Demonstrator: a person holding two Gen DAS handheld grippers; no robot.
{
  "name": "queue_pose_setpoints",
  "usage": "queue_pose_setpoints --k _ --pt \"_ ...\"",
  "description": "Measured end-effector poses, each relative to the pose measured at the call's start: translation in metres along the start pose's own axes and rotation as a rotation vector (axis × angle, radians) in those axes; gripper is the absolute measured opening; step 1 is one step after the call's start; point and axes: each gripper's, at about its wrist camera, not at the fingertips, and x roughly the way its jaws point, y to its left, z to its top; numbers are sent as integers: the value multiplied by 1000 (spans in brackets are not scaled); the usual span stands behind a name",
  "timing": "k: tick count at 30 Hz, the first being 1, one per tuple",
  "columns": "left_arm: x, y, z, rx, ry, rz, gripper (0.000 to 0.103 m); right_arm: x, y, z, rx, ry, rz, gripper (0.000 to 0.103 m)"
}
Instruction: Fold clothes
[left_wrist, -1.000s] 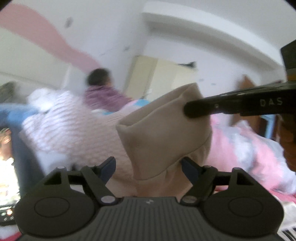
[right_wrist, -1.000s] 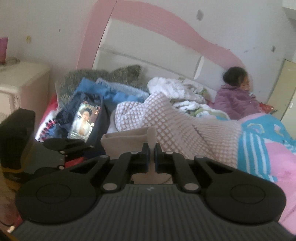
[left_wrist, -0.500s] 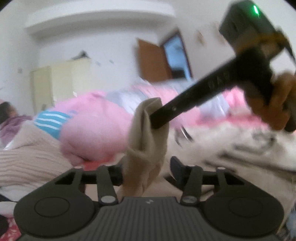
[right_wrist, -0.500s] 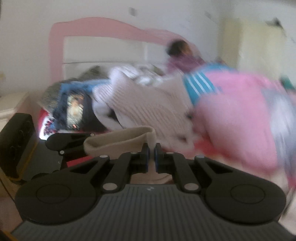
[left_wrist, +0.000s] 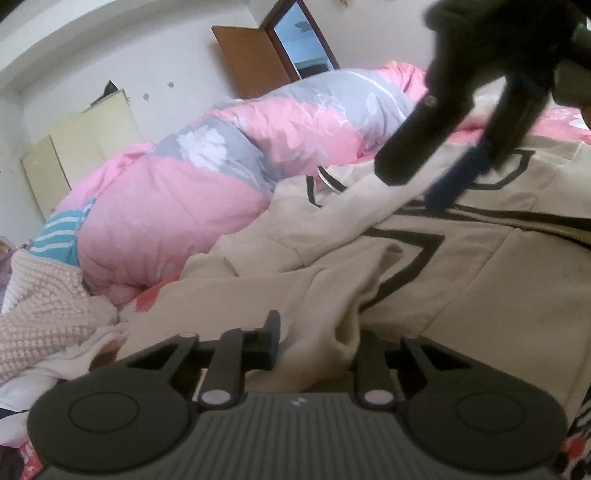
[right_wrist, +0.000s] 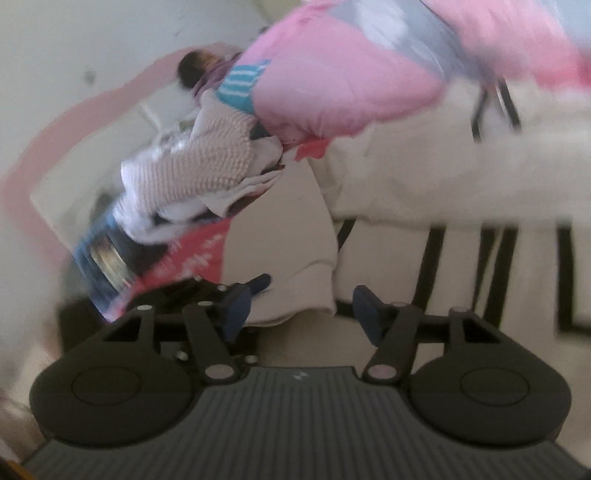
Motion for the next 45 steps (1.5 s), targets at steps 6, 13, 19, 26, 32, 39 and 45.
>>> queue_pose_setpoints --k 6,13,19,26,32,39,45 --pt "-18 9 5 -87 -38 10 13 22 -25 -7 406 73 173 68" --pt "-17 14 9 -110 -47 21 12 59 -17 -1 518 105 221 67" --pt "-19 22 12 -160 -54 39 11 77 -5 15 472 99 204 38" --pt "-19 13 16 -117 -58 63 31 75 3 29 372 31 169 6" --pt "-20 14 17 -119 -74 106 29 72 3 46 331 -22 186 4" --pt "-20 34 33 -209 -114 175 11 77 12 74 237 -48 215 4" --pt "-10 54 76 -275 -155 233 11 75 30 121 115 -94 245 4"
